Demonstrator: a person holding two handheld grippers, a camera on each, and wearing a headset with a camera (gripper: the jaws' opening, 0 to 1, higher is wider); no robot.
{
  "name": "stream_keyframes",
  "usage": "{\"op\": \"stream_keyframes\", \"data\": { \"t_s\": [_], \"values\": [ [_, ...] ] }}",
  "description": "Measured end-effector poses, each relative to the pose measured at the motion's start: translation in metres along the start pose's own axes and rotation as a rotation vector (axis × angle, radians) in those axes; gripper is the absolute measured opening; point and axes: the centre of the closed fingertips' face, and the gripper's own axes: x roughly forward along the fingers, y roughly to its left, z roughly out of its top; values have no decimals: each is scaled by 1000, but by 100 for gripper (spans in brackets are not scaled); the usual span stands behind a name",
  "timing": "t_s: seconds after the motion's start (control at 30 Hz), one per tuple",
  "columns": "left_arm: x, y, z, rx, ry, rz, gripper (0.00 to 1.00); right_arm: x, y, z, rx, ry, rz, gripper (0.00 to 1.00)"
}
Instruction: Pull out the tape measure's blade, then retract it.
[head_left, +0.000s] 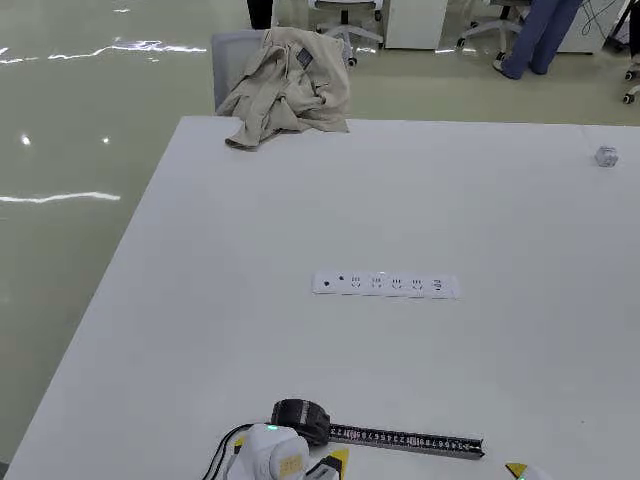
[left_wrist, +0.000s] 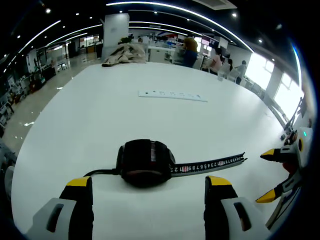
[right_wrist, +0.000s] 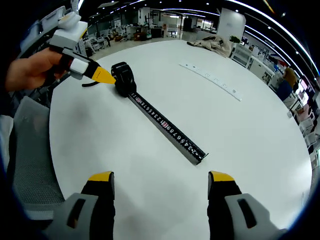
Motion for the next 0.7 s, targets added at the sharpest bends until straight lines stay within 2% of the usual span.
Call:
{"op": "stream_keyframes", "data": {
  "t_s": [0.17,0.33,0.7],
  "values": [
    [4,1,0,-12,5,4,89,4,-6,-1,-69,11,17,73],
    [7,3,2,-38,2,10,88,9,-14,-2,-105,31,32,72],
    [18,4,3,-72,1,18,87,14,-30,-1,-279,91,76,65]
  ]
}}
